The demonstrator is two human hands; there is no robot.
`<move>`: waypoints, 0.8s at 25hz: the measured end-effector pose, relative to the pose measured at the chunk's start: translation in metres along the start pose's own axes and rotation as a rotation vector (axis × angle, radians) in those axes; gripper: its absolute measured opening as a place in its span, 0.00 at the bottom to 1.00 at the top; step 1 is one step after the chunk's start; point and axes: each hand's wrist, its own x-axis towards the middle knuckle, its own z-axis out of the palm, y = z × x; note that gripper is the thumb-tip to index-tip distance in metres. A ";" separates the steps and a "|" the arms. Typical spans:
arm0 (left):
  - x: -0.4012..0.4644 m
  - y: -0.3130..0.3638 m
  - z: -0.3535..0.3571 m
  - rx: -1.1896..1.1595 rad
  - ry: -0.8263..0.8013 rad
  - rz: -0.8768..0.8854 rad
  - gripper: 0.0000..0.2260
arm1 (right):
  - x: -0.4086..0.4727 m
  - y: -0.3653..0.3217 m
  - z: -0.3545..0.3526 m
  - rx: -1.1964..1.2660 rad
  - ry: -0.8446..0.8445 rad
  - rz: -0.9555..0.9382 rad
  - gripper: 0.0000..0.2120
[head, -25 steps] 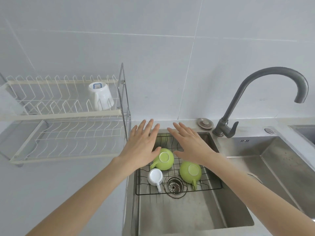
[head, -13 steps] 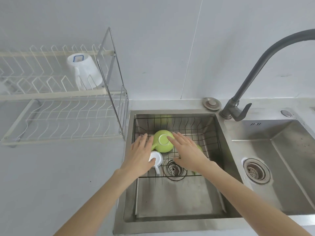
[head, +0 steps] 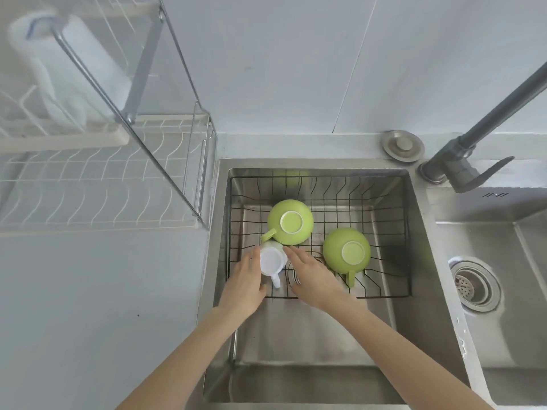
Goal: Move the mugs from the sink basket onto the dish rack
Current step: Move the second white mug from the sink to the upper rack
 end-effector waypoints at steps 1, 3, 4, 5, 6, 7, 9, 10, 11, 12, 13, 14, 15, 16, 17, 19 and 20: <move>0.005 0.000 0.004 -0.035 -0.012 -0.022 0.33 | 0.006 0.001 0.004 0.031 -0.010 0.011 0.35; 0.015 -0.001 0.012 -0.057 -0.024 -0.045 0.33 | 0.017 0.004 0.010 0.080 -0.019 0.037 0.36; 0.020 -0.001 0.016 -0.059 -0.028 -0.055 0.33 | 0.022 0.005 0.013 0.094 -0.022 0.048 0.36; 0.024 -0.002 0.019 -0.065 -0.034 -0.067 0.33 | 0.027 0.007 0.016 0.108 -0.025 0.060 0.36; 0.028 -0.002 0.023 -0.077 -0.040 -0.077 0.34 | 0.032 0.009 0.019 0.129 -0.026 0.069 0.36; 0.032 -0.003 0.026 -0.096 -0.043 -0.084 0.35 | 0.037 0.010 0.021 0.151 -0.022 0.074 0.35; 0.038 -0.003 0.030 -0.131 -0.042 -0.107 0.35 | 0.046 0.013 0.027 0.184 -0.009 0.075 0.33; 0.040 -0.003 0.032 -0.136 -0.038 -0.118 0.35 | 0.049 0.013 0.029 0.196 0.000 0.074 0.32; 0.042 -0.003 0.033 -0.138 -0.033 -0.122 0.35 | 0.052 0.013 0.031 0.203 0.014 0.074 0.31; 0.044 -0.003 0.034 -0.143 -0.025 -0.122 0.34 | 0.054 0.014 0.033 0.205 0.029 0.075 0.31; 0.045 -0.004 0.034 -0.152 -0.017 -0.123 0.33 | 0.056 0.015 0.034 0.203 0.040 0.077 0.31; 0.046 -0.004 0.034 -0.162 -0.010 -0.126 0.32 | 0.056 0.016 0.036 0.201 0.049 0.078 0.31; 0.047 -0.004 0.034 -0.167 -0.006 -0.131 0.31 | 0.056 0.016 0.037 0.199 0.056 0.078 0.31; 0.047 -0.004 0.033 -0.168 -0.002 -0.135 0.30 | 0.056 0.016 0.037 0.198 0.062 0.077 0.31; 0.047 -0.004 0.032 -0.167 0.001 -0.139 0.30 | 0.056 0.017 0.038 0.196 0.065 0.078 0.30; 0.047 -0.005 0.030 -0.182 0.010 -0.130 0.28 | 0.055 0.018 0.035 0.190 0.064 0.079 0.30; 0.046 -0.005 0.028 -0.193 0.013 -0.121 0.27 | 0.055 0.019 0.033 0.187 0.060 0.078 0.30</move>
